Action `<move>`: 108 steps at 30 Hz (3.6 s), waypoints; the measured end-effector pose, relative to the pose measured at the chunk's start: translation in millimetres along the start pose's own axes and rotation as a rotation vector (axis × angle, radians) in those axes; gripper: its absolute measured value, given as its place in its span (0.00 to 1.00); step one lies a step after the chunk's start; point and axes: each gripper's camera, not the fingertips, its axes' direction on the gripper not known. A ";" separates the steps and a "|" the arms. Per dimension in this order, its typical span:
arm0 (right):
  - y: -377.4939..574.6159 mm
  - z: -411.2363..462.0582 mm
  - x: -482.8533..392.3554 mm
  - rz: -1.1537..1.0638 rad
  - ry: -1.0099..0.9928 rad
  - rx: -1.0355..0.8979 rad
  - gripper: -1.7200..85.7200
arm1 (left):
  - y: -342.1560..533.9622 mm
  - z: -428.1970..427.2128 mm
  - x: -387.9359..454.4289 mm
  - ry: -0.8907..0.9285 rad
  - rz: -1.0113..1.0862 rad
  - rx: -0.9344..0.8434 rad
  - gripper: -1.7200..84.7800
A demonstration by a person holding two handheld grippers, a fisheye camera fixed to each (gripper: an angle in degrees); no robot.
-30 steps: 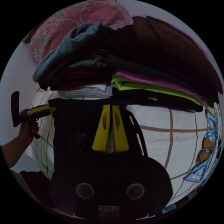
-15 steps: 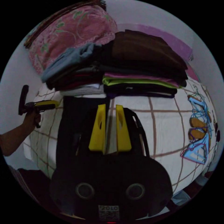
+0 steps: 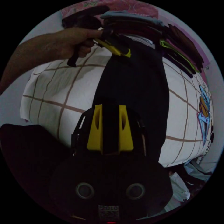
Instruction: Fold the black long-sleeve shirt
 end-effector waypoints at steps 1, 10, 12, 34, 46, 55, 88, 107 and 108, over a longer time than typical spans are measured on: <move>4.2 5.2 -2.1 0.006 0.017 0.004 0.10 | 0.1 2.7 2.6 -0.003 -0.003 -0.013 0.05; 47.0 2.6 -19.5 0.020 0.020 0.027 0.07 | 23.6 -7.6 24.9 -0.039 0.011 -0.004 0.02; 56.1 7.3 -22.6 0.020 0.023 0.039 0.07 | 29.5 -4.5 26.5 -0.034 -0.001 -0.012 0.02; 179.7 36.5 35.7 -0.033 -0.155 -0.008 0.05 | 176.5 25.9 165.9 -0.090 0.170 -0.064 0.02; 282.8 17.2 176.1 0.097 -0.195 0.076 0.14 | 343.9 9.2 224.9 -0.011 0.339 -0.038 0.12; 256.7 82.3 256.3 -0.032 -0.445 -0.074 0.16 | 426.4 77.1 232.4 0.087 -0.232 0.029 0.16; 179.1 62.5 397.4 -0.040 -0.676 -0.110 0.08 | 532.0 146.1 148.4 0.506 -0.437 0.068 0.12; 212.9 -60.3 440.0 -0.276 -0.780 -0.092 0.08 | 615.3 98.3 164.4 0.737 -0.534 0.078 0.11; 213.3 -59.6 444.1 -0.271 -0.791 -0.107 0.08 | 618.0 100.9 164.2 0.741 -0.549 0.075 0.11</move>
